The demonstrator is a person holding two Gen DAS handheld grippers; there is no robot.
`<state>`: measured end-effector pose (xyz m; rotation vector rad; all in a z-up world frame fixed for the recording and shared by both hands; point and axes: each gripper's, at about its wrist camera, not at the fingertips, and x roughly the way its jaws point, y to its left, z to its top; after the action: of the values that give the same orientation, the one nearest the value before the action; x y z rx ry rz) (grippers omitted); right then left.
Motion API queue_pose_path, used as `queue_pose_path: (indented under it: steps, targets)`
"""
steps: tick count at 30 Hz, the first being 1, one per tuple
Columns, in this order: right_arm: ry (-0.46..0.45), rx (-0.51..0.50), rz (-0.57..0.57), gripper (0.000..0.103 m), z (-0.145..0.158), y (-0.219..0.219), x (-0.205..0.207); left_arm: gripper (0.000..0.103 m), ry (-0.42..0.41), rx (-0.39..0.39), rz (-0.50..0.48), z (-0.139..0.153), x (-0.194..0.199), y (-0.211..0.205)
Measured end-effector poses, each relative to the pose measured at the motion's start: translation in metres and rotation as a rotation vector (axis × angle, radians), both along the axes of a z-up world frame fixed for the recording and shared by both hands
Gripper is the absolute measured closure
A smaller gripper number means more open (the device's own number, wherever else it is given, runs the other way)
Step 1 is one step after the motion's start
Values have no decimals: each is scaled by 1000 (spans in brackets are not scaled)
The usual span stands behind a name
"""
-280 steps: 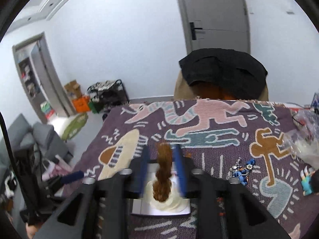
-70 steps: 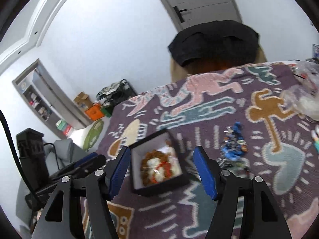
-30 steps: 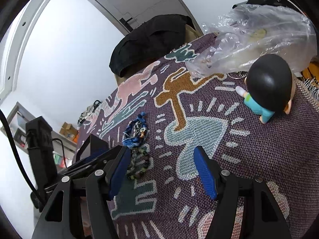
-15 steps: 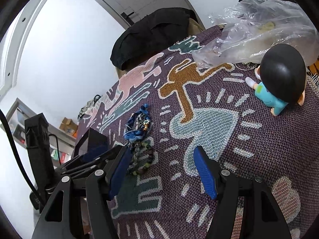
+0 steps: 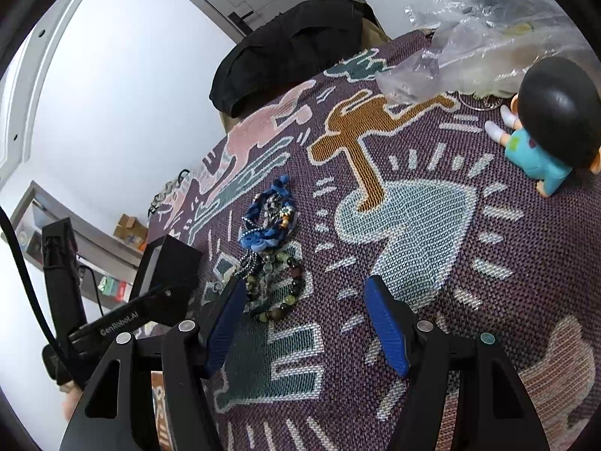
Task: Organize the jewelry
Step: 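Grasp the white butterfly pendant with the left tool and lift it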
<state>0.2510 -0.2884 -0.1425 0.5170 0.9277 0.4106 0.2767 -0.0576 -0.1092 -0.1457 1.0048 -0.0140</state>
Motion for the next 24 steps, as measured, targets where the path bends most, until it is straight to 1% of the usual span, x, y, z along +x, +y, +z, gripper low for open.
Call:
queue_pose_path:
  steps: [1,2,3,4,8,10,12,14,17,20,21,22,24]
  targets:
    - [3,0,-1,37,-1,0,0,37,-4,-1,-5,-1,1,-2]
    - [5,1,-3,37,-2,0,1,53,3,-5,-10,-3,1,-4]
    - [7,1,-5,37,-3,-1,1,57,10,18,-2,-4,2,-7]
    - [8,2,-8,37,-3,-3,1,60,4,17,-1,-4,2,-7]
    - [14,7,-27,37,-6,-9,2,60,-6,-22,-7,-1,3,-8]
    - [19,8,-33,37,-8,-13,3,61,-26,-47,-19,5,0,-10]
    - [25,10,-36,37,-11,-15,3,61,-57,-17,-36,12,-4,-18]
    - [38,10,-42,37,-15,-16,5,61,-65,-3,-52,15,-2,-23]
    - [47,19,-44,37,-17,-17,4,61,-13,-49,-72,4,7,-24]
    - [43,16,-46,37,-15,-19,2,62,43,-73,-55,-11,18,-23]
    - [41,15,-48,37,-15,-19,2,63,54,-79,-49,-15,20,-23]
    - [39,14,-50,37,-14,-21,2,68,66,-79,-46,-18,23,-23]
    - [37,14,-58,37,-12,-25,1,69,79,-74,-47,-22,27,-24]
